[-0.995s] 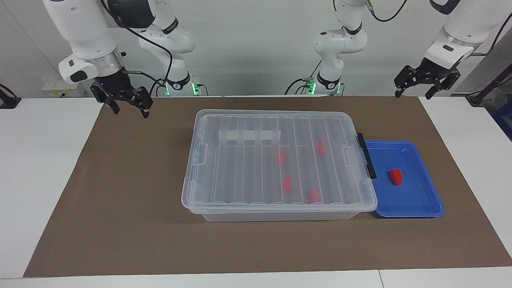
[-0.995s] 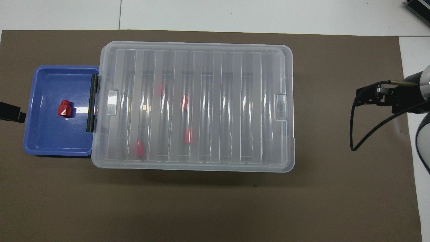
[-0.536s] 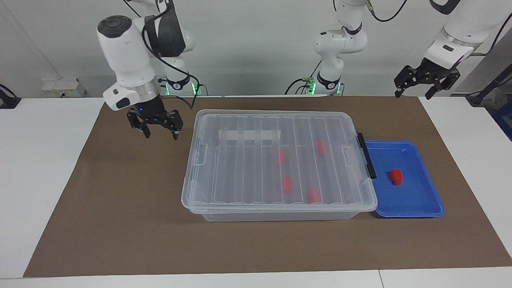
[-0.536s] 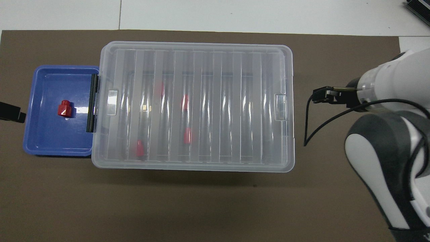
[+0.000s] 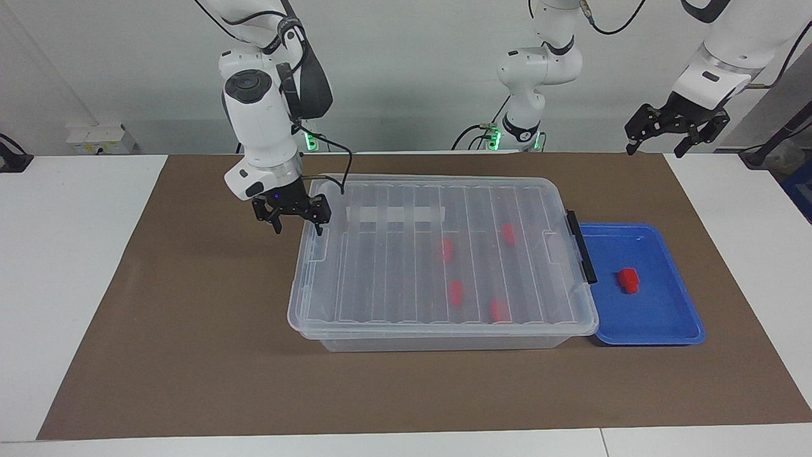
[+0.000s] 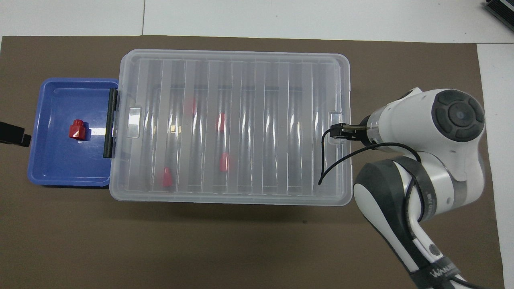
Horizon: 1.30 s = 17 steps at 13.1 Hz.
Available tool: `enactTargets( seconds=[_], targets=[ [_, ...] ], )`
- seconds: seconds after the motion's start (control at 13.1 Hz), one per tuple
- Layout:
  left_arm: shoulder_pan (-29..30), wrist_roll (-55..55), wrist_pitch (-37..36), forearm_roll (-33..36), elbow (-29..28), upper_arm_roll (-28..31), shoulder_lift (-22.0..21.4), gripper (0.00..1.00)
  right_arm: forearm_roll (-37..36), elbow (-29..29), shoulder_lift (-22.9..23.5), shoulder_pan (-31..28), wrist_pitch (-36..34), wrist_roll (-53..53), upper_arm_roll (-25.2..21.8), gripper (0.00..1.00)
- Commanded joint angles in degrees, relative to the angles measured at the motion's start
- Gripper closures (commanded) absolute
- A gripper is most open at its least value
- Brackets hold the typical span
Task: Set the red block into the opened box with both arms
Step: 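Hook the clear lid with the right gripper and slide it open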
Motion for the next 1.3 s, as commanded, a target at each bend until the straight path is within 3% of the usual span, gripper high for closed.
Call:
enactTargets(
  seconds=[0.0,1.22],
  targets=[
    [0.49,-0.04,0.6,-0.57,-1.81,-0.22,-1.6,0.0,0.11,-3.2,-1.96,-2.26,1.73,-2.24,0.11,0.03],
    [0.49,-0.04,0.6,-0.66,-1.81,-0.22,-1.6,0.0,0.02,-2.94,-2.93,-21.95,-3.02,-32.98,-0.15,0.03]
  ],
)
